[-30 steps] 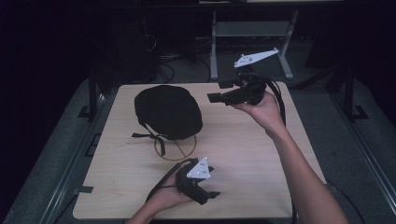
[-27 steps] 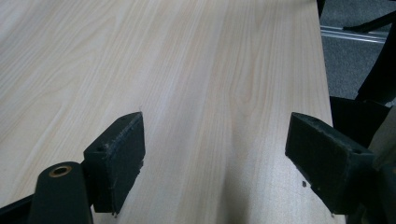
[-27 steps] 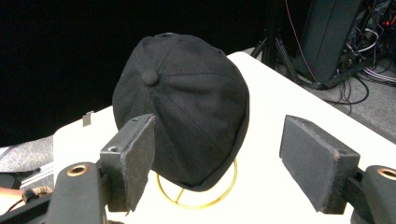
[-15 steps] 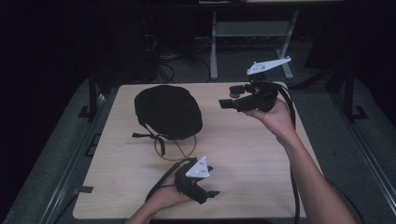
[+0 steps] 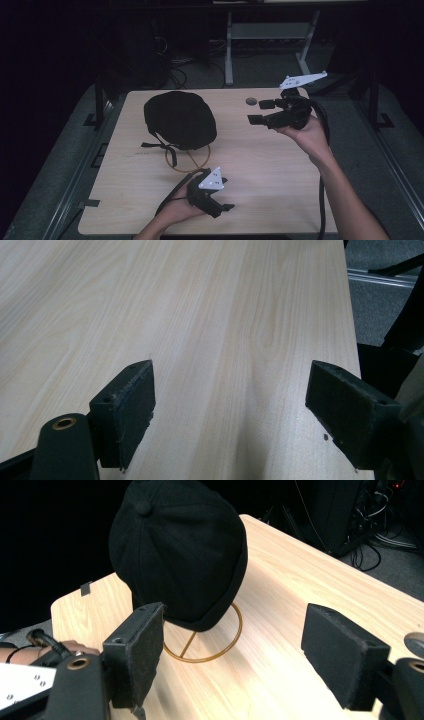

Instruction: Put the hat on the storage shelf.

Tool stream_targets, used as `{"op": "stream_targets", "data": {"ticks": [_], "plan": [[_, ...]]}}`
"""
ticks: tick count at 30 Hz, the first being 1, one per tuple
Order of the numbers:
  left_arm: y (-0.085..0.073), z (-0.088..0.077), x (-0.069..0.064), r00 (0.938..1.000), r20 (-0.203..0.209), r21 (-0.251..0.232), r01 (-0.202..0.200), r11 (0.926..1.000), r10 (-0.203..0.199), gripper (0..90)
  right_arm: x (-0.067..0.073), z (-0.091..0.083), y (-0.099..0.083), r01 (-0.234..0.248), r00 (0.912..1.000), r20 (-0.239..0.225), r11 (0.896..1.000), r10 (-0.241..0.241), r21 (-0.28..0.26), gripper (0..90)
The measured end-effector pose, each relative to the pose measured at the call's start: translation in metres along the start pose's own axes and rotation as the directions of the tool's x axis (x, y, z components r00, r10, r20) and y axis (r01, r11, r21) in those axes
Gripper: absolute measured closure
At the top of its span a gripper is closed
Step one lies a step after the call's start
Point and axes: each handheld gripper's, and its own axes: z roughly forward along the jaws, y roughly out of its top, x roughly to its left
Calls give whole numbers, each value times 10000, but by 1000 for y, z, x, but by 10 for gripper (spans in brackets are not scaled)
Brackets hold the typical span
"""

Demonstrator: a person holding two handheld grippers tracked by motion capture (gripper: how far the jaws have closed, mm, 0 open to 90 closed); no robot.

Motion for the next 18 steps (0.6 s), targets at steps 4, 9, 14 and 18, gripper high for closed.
{"op": "stream_targets", "data": {"ticks": [4,9,14,18], "plan": [[0,-1,1,10000,-25,1,-14,10000,14,195,0,-5,-6,-18,10000,91,10000,17,18,244],[-1,-2,2,10000,-34,-26,-15,10000,15,195,-1,-11,-16,-90,9999,132,10000,90,14,244],[-1,-2,2,10000,-36,-16,10,10000,-10,195,-3,-16,-26,-184,9996,223,9998,183,40,241],[-1,-2,2,10000,-38,25,44,10000,-44,195,-5,-22,-36,-322,9990,307,9995,321,26,240]]}}
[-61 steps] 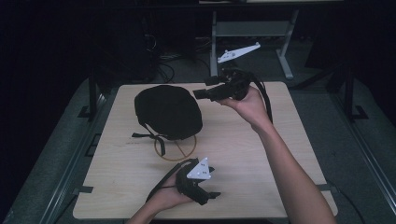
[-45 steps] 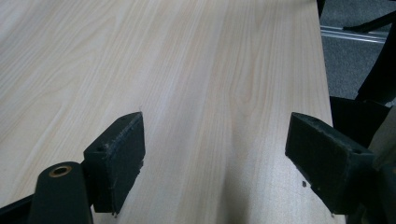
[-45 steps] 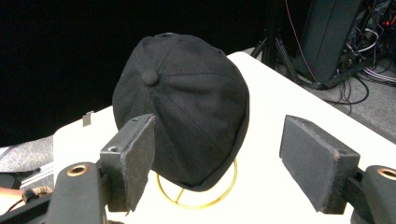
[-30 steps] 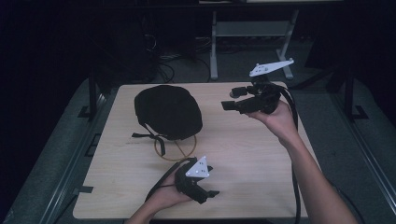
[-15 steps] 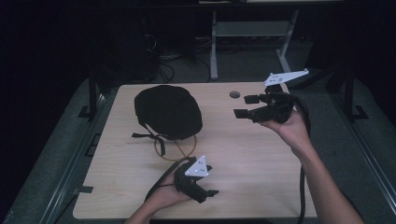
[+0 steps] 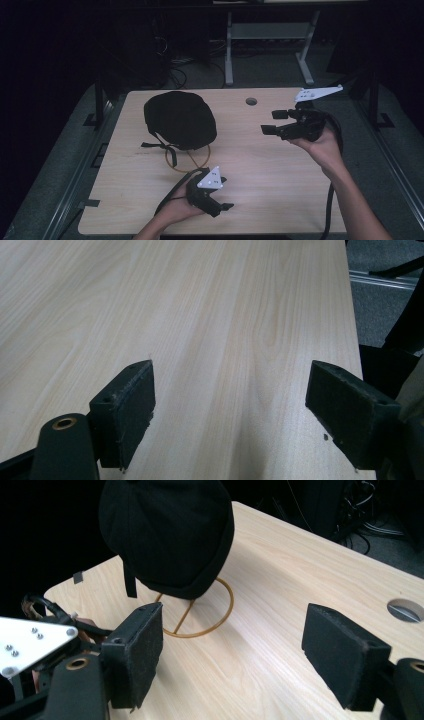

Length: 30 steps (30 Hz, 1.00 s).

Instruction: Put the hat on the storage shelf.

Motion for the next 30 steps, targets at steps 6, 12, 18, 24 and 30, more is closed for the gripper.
{"op": "stream_targets", "data": {"ticks": [6,12,18,24,30], "plan": [[0,0,0,10000,-19,21,-43,10000,43,195,-4,-10,-15,-199,9997,143,9998,199,-46,239],[0,0,0,10000,-7,98,-96,9999,96,195,-8,-16,-31,-376,9989,269,9993,375,25,239],[-1,1,1,10000,14,74,-56,10000,56,195,-9,-21,-45,-545,9980,338,9985,542,78,239],[-1,0,1,10000,4,61,-7,10000,7,195,-9,-28,-59,-662,9968,452,9978,663,-39,239],[-1,0,0,10000,-1,68,-38,10000,38,195,-9,-34,-77,-798,9954,528,9968,799,-32,239]]}}
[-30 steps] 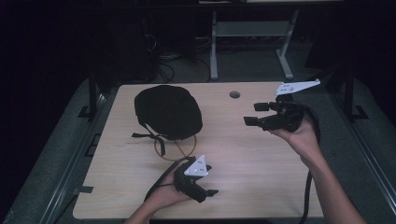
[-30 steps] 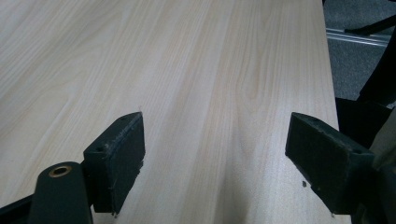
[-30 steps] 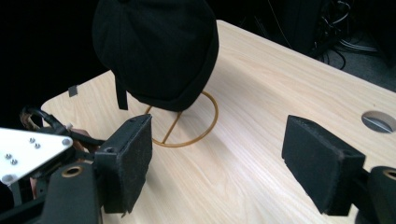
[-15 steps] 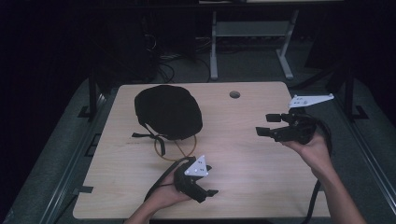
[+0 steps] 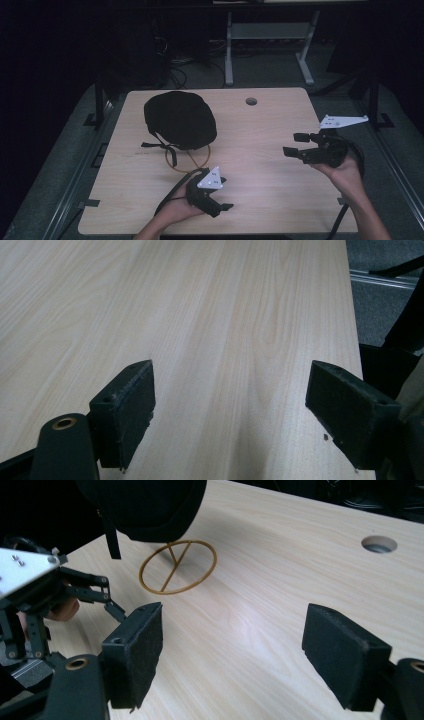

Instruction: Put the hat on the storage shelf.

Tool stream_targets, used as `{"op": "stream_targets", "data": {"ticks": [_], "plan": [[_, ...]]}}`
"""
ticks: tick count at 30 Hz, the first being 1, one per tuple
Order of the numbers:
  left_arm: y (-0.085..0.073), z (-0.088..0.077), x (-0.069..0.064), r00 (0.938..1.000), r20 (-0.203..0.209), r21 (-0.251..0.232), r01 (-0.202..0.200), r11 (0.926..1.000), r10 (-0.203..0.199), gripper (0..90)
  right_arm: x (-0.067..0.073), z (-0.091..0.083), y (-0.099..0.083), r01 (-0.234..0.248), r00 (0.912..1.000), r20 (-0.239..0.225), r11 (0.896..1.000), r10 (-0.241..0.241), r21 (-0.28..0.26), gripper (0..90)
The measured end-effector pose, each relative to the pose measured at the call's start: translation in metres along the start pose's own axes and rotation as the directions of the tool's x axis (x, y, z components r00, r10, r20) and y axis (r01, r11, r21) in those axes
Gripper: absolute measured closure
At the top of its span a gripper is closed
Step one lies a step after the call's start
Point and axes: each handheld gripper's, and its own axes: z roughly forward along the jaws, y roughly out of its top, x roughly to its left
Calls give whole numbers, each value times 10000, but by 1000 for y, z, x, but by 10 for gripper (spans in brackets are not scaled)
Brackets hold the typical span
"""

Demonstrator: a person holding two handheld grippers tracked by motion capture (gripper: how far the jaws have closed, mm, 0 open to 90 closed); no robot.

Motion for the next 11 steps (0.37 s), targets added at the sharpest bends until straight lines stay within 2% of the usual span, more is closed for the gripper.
{"op": "stream_targets", "data": {"ticks": [5,11], "plan": [[1,0,-1,10000,40,-17,13,10000,-13,195,2,-6,-13,-114,9998,194,9999,111,125,232],[3,-2,-3,10000,-5,-205,-13,9998,13,198,11,-14,-34,109,9981,602,9996,-123,244,231]]}}
